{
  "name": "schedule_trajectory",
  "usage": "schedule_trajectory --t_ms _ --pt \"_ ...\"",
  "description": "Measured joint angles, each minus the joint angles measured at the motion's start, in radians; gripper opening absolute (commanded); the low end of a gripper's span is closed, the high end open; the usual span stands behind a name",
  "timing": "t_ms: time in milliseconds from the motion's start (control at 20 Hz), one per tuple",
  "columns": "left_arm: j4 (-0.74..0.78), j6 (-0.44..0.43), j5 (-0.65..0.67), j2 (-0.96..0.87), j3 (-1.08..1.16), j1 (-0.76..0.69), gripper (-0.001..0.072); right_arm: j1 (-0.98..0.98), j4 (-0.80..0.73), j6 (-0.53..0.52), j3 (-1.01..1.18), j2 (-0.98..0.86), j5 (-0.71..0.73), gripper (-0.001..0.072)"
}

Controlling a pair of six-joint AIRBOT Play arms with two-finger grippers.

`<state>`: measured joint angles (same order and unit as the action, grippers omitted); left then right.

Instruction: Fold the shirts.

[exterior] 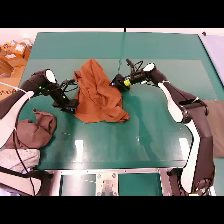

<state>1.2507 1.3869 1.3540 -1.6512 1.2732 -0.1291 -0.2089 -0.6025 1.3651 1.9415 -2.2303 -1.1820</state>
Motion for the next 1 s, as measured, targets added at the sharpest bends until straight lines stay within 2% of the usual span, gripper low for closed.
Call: schedule_trajectory --t_ms 50,150,350,550,850,900,950,1000 --pt "0.000 0.000 0.000 0.000 0.000 0.000 0.0028 -0.007 -0.004 0.006 0.008 -0.008 0.001 0.0094" --pt "0.007 0.000 -0.004 0.003 0.003 0.000 0.0028 -0.012 -0.016 0.011 0.037 -0.017 0.001 0.0025" --pt "0.082 0.015 -0.023 0.064 0.007 0.006 0.0028 0.040 -0.009 0.013 0.079 0.034 -0.016 0.0024" --pt "0.094 0.020 -0.043 0.169 0.008 0.043 0.0027 0.122 -0.037 0.014 0.081 0.139 -0.116 0.0024" --pt "-0.080 -0.097 -0.067 0.217 -0.044 0.059 0.0028 0.136 -0.156 -0.007 -0.121 0.292 -0.222 0.0025" --pt "-0.106 -0.113 -0.077 0.218 -0.061 0.059 0.0028 0.129 -0.160 -0.015 -0.171 0.313 -0.225 0.0026" --pt "-0.132 -0.127 -0.091 0.219 -0.079 0.058 0.0028 0.124 -0.164 -0.021 -0.216 0.329 -0.224 0.0078" --pt "-0.155 -0.138 -0.112 0.221 -0.098 0.056 0.0028 0.120 -0.169 -0.026 -0.253 0.340 -0.218 0.0241"
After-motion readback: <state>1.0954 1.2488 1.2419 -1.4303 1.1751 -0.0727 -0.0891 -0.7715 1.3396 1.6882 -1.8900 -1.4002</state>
